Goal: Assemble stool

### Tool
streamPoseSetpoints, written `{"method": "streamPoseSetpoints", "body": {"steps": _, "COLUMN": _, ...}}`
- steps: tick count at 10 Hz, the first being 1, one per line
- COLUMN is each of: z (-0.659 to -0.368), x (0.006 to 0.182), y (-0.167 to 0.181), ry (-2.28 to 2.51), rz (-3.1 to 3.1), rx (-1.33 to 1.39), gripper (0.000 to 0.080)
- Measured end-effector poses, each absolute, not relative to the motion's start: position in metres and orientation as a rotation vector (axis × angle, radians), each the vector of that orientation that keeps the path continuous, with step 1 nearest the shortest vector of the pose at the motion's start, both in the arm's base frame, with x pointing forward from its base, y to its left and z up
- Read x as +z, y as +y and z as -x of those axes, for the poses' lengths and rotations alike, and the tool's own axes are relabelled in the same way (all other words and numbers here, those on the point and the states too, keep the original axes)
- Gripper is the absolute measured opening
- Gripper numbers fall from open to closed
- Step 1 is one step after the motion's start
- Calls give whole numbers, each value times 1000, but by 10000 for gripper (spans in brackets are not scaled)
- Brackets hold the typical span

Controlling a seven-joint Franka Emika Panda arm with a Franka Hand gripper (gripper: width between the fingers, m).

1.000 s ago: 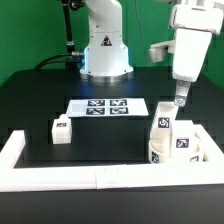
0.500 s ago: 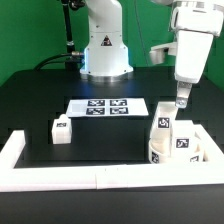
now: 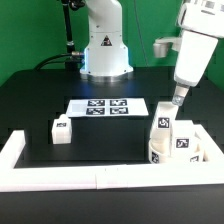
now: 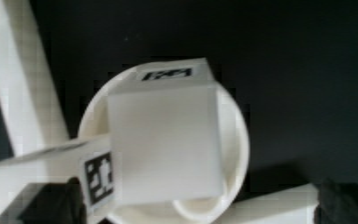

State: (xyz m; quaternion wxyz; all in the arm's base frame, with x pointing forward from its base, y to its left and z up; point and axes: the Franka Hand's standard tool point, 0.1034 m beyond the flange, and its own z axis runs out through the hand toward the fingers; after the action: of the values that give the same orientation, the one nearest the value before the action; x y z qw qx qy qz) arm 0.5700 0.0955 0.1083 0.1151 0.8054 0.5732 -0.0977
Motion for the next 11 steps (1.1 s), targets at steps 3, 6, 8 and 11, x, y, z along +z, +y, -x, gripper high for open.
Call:
{"method": "streamPoseSetpoints", "body": {"steps": 3, "z": -579, "x": 107, "y": 92, "ry": 1683, "rz": -2356, "rx": -239, "gripper": 649}}
{"method": "streamPoseSetpoints", "body": {"steps": 6, "z": -588, "x": 107, "y": 75, "ry": 1683, "rz": -2356, "rx": -189, "gripper": 649}}
{"method": "streamPoseSetpoints", "body": {"steps": 8, "z": -584, "x": 101, "y": 74, "ry": 1678, "rz": -2362, "rx": -213, "gripper": 649}}
{"method": "streamPoseSetpoints", "body": {"steps": 11, "z": -580, "x": 87, "y": 70, "ry": 1676, "rz": -2365, "rx": -243, "gripper": 649}}
